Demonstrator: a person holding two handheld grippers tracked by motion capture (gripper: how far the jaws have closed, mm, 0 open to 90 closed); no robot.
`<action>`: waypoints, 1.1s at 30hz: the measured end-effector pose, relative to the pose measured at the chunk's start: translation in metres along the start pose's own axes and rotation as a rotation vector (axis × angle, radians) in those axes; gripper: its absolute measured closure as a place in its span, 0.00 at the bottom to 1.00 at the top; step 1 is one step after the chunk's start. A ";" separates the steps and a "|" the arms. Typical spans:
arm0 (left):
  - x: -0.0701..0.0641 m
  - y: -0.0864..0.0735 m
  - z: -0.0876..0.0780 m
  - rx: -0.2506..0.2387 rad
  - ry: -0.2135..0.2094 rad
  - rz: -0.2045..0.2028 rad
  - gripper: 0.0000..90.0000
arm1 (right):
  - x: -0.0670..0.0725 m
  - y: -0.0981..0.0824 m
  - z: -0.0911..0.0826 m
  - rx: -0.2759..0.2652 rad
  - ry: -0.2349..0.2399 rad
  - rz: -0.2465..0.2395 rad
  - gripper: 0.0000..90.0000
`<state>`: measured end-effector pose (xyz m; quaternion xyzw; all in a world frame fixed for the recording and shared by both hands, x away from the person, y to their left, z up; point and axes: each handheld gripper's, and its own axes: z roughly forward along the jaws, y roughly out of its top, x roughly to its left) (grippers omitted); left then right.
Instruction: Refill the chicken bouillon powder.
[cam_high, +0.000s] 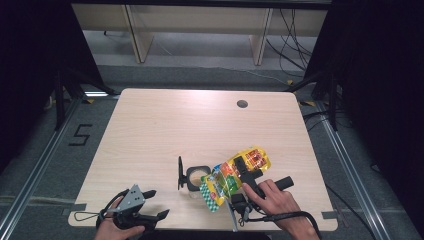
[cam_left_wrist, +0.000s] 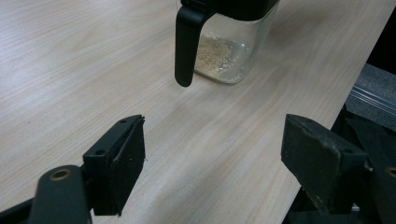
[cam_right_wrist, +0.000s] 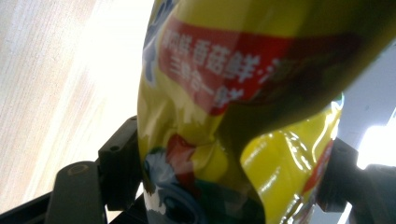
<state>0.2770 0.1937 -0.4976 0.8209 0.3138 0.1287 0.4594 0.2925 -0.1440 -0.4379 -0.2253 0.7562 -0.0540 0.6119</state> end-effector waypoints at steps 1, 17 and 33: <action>-0.001 0.000 0.000 -0.001 -0.001 -0.012 0.24 | 0.001 0.000 0.000 0.001 0.002 0.013 0.30; -0.002 -0.001 0.001 -0.004 0.004 -0.026 0.24 | -0.002 -0.002 0.000 0.000 -0.005 -0.008 0.30; 0.000 0.000 0.000 0.000 0.007 0.003 0.24 | 0.002 -0.002 0.000 0.007 0.006 0.029 0.33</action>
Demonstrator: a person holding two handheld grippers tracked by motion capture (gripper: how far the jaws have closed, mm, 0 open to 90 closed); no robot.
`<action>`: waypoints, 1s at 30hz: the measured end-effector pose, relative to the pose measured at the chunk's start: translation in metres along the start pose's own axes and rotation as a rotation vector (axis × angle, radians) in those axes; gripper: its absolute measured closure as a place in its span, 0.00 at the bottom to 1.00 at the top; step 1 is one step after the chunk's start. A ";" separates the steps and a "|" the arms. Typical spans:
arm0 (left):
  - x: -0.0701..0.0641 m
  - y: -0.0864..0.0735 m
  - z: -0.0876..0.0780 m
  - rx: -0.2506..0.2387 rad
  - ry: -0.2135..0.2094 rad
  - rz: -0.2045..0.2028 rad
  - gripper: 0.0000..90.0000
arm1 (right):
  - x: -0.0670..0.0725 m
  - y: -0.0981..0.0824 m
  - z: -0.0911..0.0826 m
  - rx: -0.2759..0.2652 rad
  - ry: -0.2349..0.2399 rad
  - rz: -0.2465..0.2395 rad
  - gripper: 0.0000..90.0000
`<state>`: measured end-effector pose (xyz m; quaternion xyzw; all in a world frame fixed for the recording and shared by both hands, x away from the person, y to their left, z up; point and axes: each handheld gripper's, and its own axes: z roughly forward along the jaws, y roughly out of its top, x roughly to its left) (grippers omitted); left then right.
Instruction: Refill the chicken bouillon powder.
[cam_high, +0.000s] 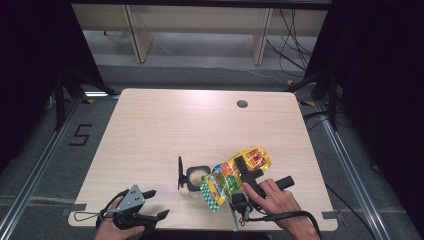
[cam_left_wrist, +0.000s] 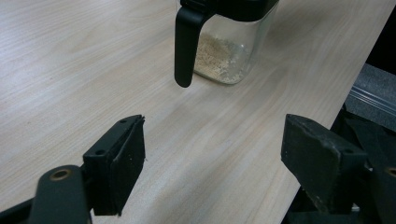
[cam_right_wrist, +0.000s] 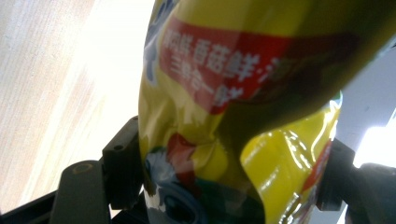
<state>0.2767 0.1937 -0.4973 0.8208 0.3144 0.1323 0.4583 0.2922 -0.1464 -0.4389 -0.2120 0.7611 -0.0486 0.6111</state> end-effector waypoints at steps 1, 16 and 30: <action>-0.001 0.000 0.000 0.006 0.004 -0.024 0.24 | 0.003 -0.001 0.001 0.000 0.006 0.027 0.34; 0.000 0.000 0.000 -0.003 0.000 -0.001 0.24 | 0.000 -0.002 0.001 -0.017 -0.004 -0.021 0.34; -0.001 -0.001 0.001 -0.011 -0.003 -0.026 0.24 | 0.000 -0.003 0.000 -0.003 -0.004 -0.002 0.34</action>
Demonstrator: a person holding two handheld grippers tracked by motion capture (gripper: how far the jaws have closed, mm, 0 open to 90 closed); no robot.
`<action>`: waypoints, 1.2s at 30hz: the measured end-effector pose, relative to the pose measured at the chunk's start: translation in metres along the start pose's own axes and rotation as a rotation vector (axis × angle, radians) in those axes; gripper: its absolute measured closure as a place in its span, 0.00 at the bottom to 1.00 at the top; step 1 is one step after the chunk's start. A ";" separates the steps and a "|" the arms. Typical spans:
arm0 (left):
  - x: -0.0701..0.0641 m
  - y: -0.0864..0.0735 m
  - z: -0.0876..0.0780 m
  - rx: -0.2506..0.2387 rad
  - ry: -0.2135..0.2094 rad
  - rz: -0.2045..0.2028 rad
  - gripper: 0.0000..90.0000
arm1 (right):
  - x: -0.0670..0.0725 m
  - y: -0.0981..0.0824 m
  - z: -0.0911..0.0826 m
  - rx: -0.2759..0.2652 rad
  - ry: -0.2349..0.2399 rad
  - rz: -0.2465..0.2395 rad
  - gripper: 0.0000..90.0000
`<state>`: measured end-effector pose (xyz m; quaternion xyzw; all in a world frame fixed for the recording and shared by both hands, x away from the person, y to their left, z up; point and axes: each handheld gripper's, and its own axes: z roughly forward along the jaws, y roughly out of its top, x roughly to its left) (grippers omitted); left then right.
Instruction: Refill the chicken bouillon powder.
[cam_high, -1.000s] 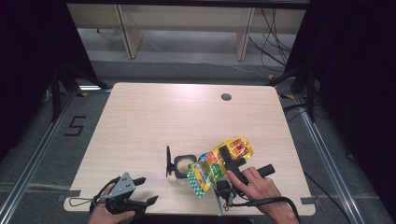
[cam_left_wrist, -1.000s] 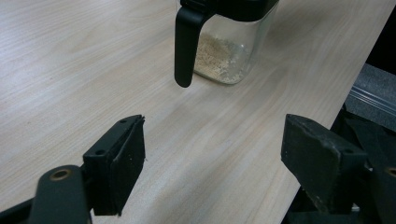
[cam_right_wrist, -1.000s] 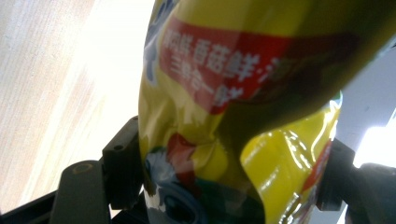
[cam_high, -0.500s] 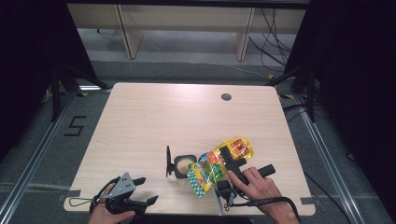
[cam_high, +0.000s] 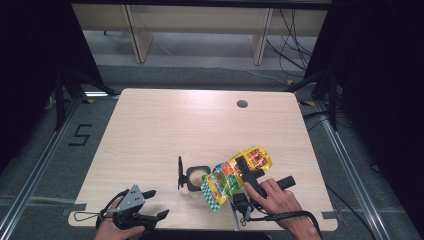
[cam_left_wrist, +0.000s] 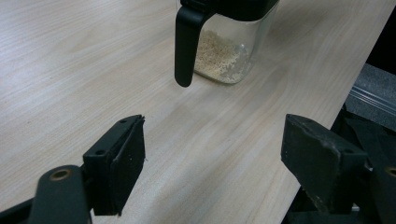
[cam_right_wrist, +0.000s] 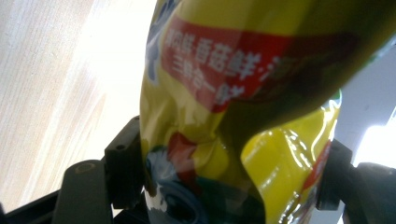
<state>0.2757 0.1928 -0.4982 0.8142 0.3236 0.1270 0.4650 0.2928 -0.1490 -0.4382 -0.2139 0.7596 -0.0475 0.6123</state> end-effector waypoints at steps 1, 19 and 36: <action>0.000 0.000 0.000 0.002 0.001 -0.002 0.24 | 0.001 0.000 0.000 0.003 0.000 0.013 0.34; 0.001 0.000 0.000 0.002 0.000 0.018 0.24 | -0.001 -0.001 0.000 -0.005 0.000 -0.015 0.34; 0.001 0.001 0.000 0.002 -0.001 0.018 0.24 | -0.003 -0.001 0.001 -0.013 -0.007 -0.039 0.34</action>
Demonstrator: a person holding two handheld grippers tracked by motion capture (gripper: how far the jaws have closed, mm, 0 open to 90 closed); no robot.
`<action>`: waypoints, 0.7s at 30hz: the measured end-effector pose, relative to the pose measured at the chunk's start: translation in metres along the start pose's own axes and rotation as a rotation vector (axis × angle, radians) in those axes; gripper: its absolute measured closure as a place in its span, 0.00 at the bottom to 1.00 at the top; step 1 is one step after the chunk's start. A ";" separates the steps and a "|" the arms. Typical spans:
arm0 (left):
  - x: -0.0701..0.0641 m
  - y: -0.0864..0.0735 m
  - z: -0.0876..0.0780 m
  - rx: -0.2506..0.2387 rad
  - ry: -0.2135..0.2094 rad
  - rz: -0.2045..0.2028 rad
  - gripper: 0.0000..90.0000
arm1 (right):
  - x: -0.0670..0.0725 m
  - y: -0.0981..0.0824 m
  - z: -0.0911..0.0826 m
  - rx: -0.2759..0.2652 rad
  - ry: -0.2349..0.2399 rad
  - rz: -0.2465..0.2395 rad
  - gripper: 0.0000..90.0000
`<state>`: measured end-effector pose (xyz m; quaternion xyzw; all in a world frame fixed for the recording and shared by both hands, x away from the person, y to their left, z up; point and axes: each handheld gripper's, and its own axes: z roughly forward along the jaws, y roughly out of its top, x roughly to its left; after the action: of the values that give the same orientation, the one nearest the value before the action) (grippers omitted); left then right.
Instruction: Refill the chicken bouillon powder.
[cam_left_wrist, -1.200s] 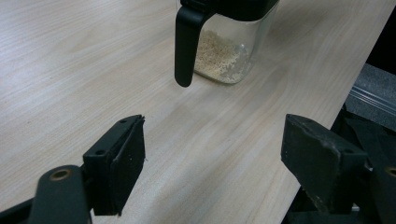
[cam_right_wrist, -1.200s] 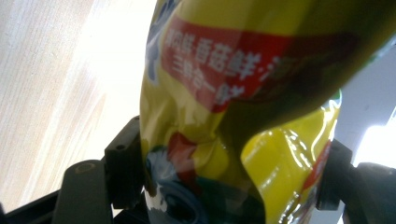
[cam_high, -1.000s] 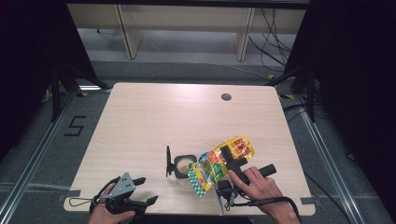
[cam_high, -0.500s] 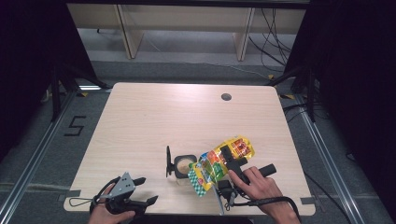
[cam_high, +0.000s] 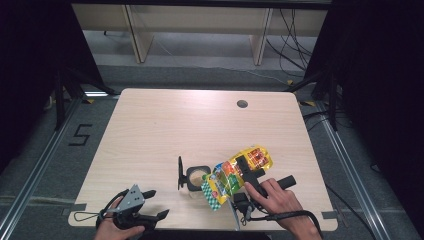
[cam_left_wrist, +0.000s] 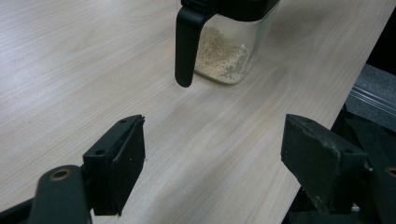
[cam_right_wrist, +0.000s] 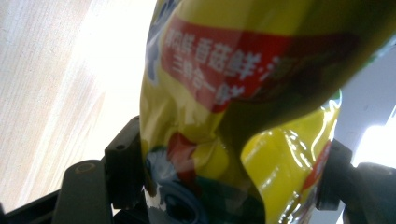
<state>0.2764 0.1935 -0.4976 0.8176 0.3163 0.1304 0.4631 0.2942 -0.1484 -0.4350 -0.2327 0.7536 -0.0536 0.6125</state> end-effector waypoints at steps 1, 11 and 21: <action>0.000 0.000 0.000 0.000 0.000 0.000 0.24 | 0.001 0.000 0.000 0.002 0.001 0.011 0.34; 0.000 0.000 0.000 0.000 0.000 0.001 0.24 | 0.000 -0.001 0.000 0.003 -0.001 0.004 0.34; 0.000 0.000 0.000 0.000 0.000 0.000 0.24 | 0.002 0.000 -0.001 0.015 0.005 0.020 0.34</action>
<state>0.2764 0.1934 -0.4977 0.8177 0.3164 0.1304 0.4629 0.2932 -0.1494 -0.4362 -0.2206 0.7570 -0.0537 0.6127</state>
